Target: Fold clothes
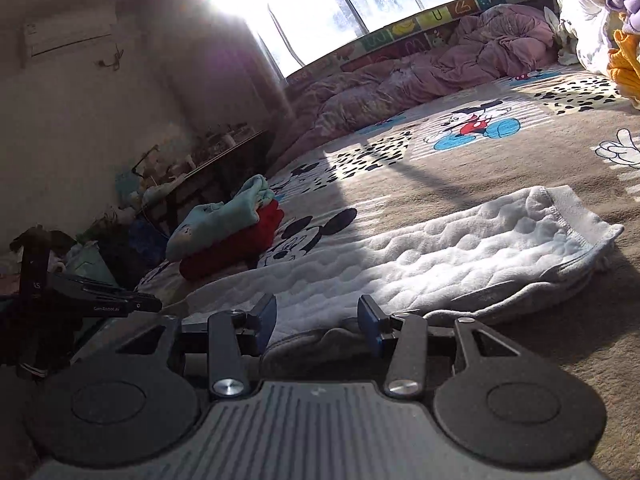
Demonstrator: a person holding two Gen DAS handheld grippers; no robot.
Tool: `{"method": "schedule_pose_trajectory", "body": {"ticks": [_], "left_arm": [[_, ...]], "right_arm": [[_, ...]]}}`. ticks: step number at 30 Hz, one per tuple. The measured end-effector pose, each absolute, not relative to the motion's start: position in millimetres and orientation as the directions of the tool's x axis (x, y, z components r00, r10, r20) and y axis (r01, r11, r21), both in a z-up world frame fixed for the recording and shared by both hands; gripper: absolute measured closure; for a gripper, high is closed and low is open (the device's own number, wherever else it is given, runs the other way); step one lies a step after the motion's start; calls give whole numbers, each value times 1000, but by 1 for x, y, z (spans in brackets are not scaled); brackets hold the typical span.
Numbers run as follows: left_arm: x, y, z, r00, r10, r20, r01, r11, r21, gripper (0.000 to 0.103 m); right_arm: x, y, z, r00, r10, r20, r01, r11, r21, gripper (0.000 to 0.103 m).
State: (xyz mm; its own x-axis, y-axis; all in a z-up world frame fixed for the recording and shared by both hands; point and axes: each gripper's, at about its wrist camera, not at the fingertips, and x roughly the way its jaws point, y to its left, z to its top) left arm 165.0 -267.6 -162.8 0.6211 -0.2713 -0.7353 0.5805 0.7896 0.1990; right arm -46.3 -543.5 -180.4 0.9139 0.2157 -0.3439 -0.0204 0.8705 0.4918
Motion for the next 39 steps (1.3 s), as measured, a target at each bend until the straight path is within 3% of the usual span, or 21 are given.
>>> {"method": "schedule_pose_trajectory", "body": {"ticks": [5,8,10,15,17,20,25,32,39], "left_arm": [[195,-289,-187,577,-221,-787,486,867,113,92],[218,-280,-196,531,-200,-824,310,950,-31,90],[224,-278,-195,522,-187,-832,261,964,-53,85],[216,-287,-180,607,-124,-785,252,967,42,82],[203,-297,-169,658,-152,-738,315,945,86,82],[182,-314,-158,641,-261,-721,429,901,55,82],[144,-350,-167,566,-364,-740,631,769,104,81],[124,-376,-205,519,-325,-791,718,668,196,69],[125,-366,-189,498,-352,-792,720,676,153,68]], "right_arm": [[-27,-516,-184,900,283,-332,-111,885,453,57],[-12,-497,-191,868,277,-413,-130,928,350,56],[-7,-488,-200,843,270,-466,-134,943,305,57],[-20,-479,-197,846,259,-466,-172,960,221,57],[-22,-478,-196,844,259,-469,-186,963,196,55],[-28,-480,-192,844,270,-463,-188,958,217,55],[-45,-518,-183,851,302,-430,-118,907,404,51],[-63,-589,-212,871,227,-436,172,690,703,37],[-76,-649,-245,932,107,-347,281,392,876,42]]}}
